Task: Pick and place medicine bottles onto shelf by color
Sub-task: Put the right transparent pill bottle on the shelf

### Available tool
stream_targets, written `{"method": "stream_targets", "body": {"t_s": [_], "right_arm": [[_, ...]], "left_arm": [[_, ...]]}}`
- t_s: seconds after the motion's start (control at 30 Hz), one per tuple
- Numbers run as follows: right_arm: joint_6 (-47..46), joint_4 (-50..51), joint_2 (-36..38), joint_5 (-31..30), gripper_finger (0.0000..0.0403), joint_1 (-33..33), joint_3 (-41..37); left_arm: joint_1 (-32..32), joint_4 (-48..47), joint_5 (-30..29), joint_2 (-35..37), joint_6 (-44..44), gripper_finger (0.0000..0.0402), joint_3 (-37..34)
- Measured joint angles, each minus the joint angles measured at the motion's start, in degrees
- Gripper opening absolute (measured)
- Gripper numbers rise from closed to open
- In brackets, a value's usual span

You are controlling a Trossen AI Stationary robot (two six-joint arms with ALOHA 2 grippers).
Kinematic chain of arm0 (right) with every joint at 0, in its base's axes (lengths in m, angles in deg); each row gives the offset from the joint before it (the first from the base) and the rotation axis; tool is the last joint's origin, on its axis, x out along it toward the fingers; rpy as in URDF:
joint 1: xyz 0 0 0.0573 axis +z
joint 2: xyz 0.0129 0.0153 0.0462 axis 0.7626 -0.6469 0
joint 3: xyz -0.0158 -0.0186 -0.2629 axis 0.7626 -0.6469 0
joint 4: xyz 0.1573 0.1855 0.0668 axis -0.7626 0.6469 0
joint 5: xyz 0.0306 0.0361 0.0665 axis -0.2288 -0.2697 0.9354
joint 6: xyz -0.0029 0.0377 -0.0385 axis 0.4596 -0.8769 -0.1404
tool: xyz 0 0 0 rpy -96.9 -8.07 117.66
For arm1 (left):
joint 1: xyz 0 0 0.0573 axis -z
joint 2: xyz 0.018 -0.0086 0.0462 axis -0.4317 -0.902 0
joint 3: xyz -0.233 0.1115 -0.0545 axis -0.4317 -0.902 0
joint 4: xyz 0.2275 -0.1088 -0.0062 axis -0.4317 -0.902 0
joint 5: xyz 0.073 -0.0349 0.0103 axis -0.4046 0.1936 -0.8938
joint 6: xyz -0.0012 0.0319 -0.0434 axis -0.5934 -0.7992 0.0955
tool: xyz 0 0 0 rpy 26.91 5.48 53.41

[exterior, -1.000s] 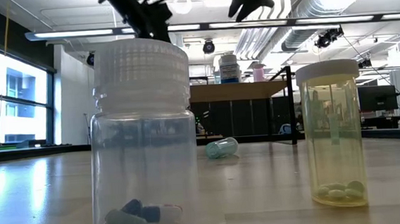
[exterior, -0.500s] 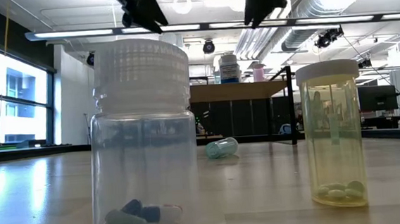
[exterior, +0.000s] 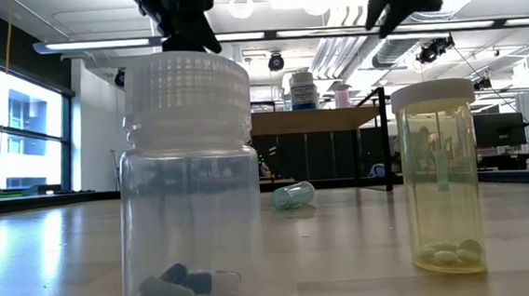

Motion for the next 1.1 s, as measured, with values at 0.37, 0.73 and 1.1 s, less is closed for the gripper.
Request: {"method": "stream_targets", "body": {"t_s": [0.37, 0.73, 1.1], "right_arm": [[-22.6, 0.1, 5.7, 1.5, 0.0149, 16.7, -8.9], [-39.4, 0.3, 5.0, 1.6, 0.0149, 35.6, -11.1], [-47.5, 0.5, -0.4, 5.7, 0.0149, 48.2, -11.1]], "left_arm": [[8.6, 1.3, -0.8, 0.0, 3.3, 0.0232, -1.4], [19.4, 1.2, -5.9, 0.0, 7.4, 0.0232, -1.4], [28.8, 1.2, -10.4, 0.0, 12.1, 0.0232, -1.4]]}}
